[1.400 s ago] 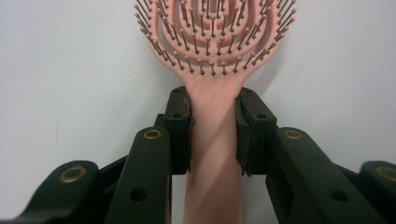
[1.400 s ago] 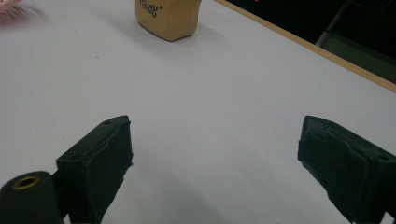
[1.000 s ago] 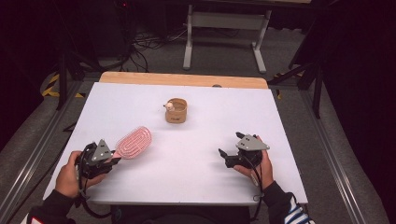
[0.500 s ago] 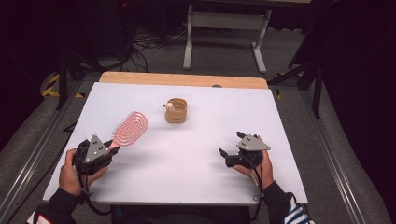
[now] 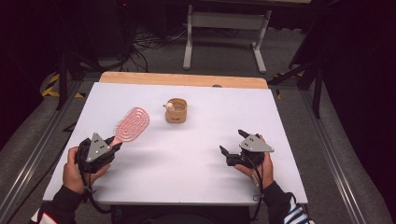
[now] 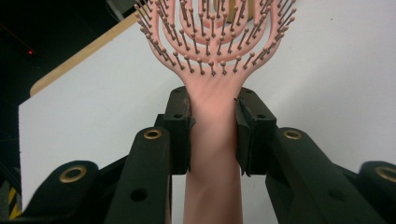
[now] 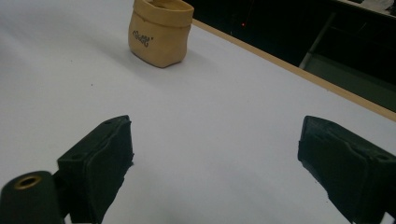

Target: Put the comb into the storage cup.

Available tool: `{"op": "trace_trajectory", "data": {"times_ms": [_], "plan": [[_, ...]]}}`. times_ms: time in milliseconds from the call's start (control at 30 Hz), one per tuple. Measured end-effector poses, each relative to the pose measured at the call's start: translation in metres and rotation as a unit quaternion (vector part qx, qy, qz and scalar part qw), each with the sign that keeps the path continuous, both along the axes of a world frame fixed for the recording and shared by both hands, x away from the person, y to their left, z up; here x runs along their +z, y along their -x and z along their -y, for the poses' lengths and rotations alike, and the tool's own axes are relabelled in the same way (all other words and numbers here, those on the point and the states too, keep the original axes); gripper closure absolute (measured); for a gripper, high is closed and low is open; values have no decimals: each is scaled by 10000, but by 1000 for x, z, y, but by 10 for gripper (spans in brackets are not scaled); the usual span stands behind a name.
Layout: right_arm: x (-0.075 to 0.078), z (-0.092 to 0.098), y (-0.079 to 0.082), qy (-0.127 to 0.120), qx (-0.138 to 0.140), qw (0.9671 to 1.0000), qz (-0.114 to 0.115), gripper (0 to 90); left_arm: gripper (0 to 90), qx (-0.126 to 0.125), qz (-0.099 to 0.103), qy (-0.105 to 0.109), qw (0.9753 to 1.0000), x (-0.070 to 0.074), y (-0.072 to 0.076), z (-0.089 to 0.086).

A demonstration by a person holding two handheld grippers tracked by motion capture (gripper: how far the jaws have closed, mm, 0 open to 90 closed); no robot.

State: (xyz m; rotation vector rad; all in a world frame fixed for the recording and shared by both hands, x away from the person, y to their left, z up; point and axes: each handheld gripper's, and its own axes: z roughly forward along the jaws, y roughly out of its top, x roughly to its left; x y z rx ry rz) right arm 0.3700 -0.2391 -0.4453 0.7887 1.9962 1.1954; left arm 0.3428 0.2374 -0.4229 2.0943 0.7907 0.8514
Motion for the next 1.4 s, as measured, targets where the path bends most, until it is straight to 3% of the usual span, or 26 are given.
{"op": "trace_trajectory", "data": {"times_ms": [200,367,567,867,1133,1167,1267,1400], "plan": [[2,-2,0,-66,25,10000,62,110,700,-38,192,73,9998,1,-2,8],[3,-7,-1,-119,140,9998,11,88,699,-130,242,160,9995,2,-6,16],[9,-12,-4,-441,229,9987,-61,67,700,-216,362,280,9987,2,-8,25],[21,-27,-4,-615,335,9975,39,62,700,-382,423,400,9976,2,-11,43],[34,-38,-6,-987,502,9938,58,58,700,-451,580,598,9955,5,-15,61],[38,-41,-7,-1150,556,9918,16,58,700,-469,597,650,9950,5,-16,65],[41,-45,-8,-1191,588,9911,13,58,700,-498,620,677,9945,6,-16,69],[48,-57,-9,-1397,716,9876,-68,56,700,-546,632,738,9938,5,-18,78]]}}
